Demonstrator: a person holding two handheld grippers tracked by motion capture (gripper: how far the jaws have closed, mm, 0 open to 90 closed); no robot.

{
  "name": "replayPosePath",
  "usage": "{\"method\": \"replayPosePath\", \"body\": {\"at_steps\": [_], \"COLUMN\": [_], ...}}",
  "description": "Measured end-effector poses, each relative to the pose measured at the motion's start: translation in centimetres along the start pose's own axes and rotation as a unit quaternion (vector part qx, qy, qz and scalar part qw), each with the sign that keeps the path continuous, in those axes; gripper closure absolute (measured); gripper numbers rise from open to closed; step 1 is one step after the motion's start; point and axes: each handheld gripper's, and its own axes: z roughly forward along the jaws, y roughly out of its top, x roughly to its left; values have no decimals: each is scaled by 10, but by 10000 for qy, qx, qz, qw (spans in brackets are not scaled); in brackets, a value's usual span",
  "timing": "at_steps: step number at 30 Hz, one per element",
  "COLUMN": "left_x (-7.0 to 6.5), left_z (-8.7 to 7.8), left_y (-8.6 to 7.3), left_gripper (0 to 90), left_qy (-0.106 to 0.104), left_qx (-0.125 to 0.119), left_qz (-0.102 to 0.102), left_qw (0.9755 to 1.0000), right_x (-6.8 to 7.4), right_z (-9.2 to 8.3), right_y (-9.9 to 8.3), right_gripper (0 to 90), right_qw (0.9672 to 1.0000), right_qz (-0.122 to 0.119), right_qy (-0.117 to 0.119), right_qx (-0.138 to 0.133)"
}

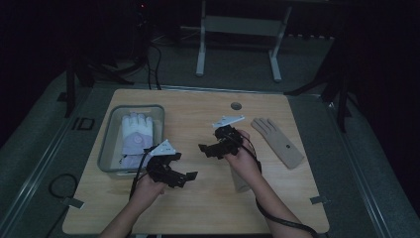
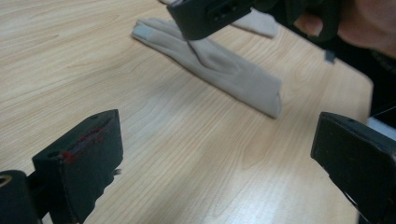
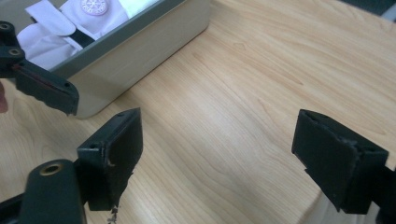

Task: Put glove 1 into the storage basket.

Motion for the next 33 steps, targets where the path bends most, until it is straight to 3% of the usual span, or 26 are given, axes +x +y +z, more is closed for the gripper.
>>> {"method": "replayPosePath", "body": {"at_steps": [4,6,10,13,16,20,24,27,30,33], "left_x": [-7,-9,-11,-11,-10,-11,-11,-11,-12,-14], "left_z": [7,11,17,23,28,36,40,43,46,47], "left_y": [-6,-10,-16,-21,-26,-33,-41,-48,-53,-56], "left_gripper": [25,25,25,25,25,25,28,36,36,36], "left_qy": [55,49,-6,-62,-88,-58,-50,3,-27,52], "left_qx": [-94,-124,-171,-191,-216,-220,-430,-479,-446,-418], "left_qz": [190,254,274,245,227,219,204,240,279,378], "left_qw": [9998,9996,9995,9995,9995,9995,9989,9986,9986,9984], "right_x": [-5,-8,-16,-24,-30,-37,-46,-52,-60,-68], "right_z": [-4,-7,-16,-20,-23,-25,-28,-32,-33,-31], "right_y": [-12,-18,-31,-42,-54,-71,-91,-105,-115,-121], "right_gripper": [162,149,135,134,111,113,174,295,429,478], "right_qw": [9995,9994,9998,9995,9993,9998,9998,9996,9995,9993], "right_qz": [-298,-336,32,195,190,41,-65,-173,-116,-71], "right_qy": [-17,9,187,192,220,87,62,-78,-267,-364], "right_qx": [-80,-73,-113,-160,-218,-144,-149,-195,-144,-66]}}
